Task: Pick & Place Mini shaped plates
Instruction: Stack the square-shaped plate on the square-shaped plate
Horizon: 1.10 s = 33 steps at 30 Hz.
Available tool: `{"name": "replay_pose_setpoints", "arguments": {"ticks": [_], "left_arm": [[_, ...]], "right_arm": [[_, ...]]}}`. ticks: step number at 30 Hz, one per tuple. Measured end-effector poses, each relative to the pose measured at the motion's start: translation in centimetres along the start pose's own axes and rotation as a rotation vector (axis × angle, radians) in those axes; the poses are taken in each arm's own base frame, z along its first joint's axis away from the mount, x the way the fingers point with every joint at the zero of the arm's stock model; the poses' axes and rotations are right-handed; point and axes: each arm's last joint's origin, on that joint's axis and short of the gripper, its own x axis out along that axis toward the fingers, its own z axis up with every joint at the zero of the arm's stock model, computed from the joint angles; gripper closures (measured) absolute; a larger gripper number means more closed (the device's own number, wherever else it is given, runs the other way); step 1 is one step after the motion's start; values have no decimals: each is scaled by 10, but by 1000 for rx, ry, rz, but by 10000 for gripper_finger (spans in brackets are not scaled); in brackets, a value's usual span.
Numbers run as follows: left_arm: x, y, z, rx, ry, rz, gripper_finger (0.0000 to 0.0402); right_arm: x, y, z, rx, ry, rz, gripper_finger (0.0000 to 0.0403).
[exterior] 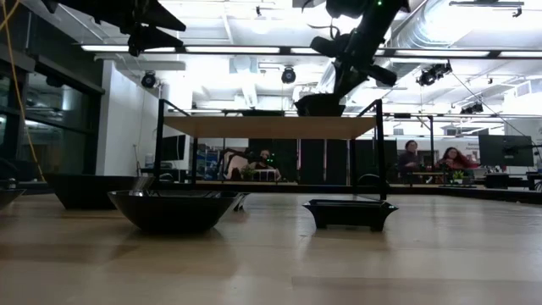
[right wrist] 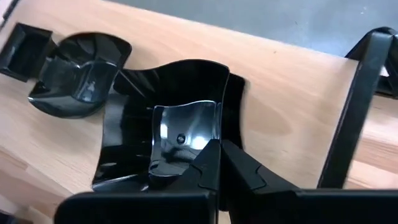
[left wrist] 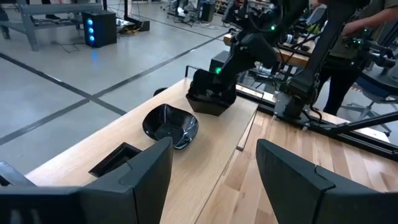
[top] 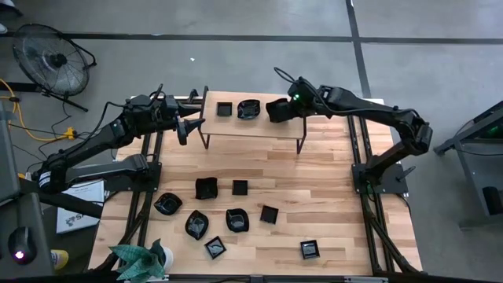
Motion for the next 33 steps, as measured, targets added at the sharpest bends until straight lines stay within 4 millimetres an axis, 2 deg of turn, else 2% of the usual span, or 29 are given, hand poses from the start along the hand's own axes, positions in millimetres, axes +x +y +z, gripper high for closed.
{"name": "replay_pose_setpoints", "arguments": {"ticks": [15,20,26,33], "left_arm": [[0,0,0,-9,-1,9,172],[0,0,0,-29,0,10,172],[0,0,-1,-50,8,9,172],[0,0,-1,-61,14,10,172]], "right_arm": [[1,-4,4,-5,-3,-6,290],[-18,-11,10,-9,-21,54,273],[-48,-16,8,-44,-44,113,277],[-76,-16,-14,-144,22,120,285]]}}
